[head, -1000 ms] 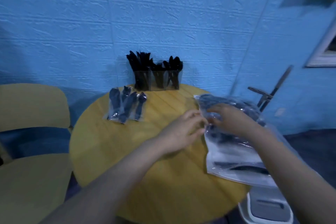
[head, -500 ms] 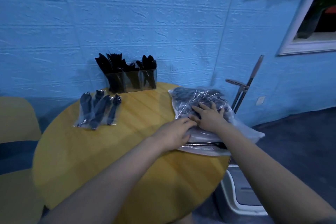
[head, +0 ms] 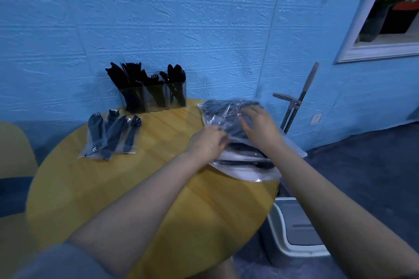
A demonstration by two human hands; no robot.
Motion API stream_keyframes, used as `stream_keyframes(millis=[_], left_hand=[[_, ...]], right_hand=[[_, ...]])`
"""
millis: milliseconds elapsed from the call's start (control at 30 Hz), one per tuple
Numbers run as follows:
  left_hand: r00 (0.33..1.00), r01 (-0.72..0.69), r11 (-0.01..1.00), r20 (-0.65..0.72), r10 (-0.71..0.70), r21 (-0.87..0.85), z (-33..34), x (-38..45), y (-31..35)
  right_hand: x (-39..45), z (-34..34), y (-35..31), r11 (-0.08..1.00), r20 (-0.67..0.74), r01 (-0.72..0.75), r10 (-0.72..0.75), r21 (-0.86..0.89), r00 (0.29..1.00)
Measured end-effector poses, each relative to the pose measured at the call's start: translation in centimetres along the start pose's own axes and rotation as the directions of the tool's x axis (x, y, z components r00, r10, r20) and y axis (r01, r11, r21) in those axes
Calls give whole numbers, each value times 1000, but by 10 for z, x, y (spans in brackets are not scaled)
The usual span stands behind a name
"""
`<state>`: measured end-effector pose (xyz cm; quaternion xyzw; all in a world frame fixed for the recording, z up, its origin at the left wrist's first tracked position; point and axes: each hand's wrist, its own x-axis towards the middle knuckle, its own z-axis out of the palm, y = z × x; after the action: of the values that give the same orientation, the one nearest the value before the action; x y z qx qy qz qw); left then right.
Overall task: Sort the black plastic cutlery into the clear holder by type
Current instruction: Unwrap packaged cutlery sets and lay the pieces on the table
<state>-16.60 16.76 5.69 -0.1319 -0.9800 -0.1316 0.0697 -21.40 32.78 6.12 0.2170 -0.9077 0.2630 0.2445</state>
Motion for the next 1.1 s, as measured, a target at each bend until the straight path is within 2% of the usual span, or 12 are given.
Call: stream_keyframes(millis=[67, 100, 167, 200, 333, 400, 467, 567, 700, 833, 1000, 1100], left_hand=[[996, 24, 997, -85, -31, -78, -5, 2, 3], [993, 33, 992, -105, -46, -124, -9, 2, 6], [992, 23, 988, -120, -41, -152, -18, 2, 10], [992, -5, 989, -128, -15, -151, -22, 1, 13], [947, -300, 954, -118, 299, 8, -37, -6, 19], [879, -466, 875, -45, 475, 133, -44, -7, 19], [847, -527, 823, 46, 530, 211, -52, -5, 15], [876, -480, 819, 129, 465, 315, -63, -6, 13], [919, -387, 840, 90, 383, 380, -68, -6, 27], [931, -366, 882, 110, 349, 296, -72, -5, 39], [919, -390, 879, 172, 354, 275, -70, -3, 44], [935, -353, 902, 137, 328, 249, -74, -6, 39]], right_hand=[[-24, -23, -15, 983, -209, 183, -181, -10, 961], [-37, -31, -20, 959, -216, 279, -283, -49, 935], [-63, -31, -18, 895, -77, 426, -438, -132, 896], [-72, -26, -11, 878, 24, 451, -453, -161, 891], [-81, -10, 13, 916, 326, 296, -202, -270, 923], [-79, -13, 11, 912, 385, 262, -129, -315, 914], [-78, -15, 11, 899, 422, 248, -79, -362, 903], [-79, -17, 10, 873, 410, 268, -87, -408, 908], [-68, -5, 10, 780, 350, 345, -173, -522, 920], [-43, 10, 9, 786, 439, 315, -62, -532, 896], [-15, 26, -11, 690, 526, 309, 122, -654, 842], [-12, 21, -17, 603, 510, 347, 117, -718, 852]])
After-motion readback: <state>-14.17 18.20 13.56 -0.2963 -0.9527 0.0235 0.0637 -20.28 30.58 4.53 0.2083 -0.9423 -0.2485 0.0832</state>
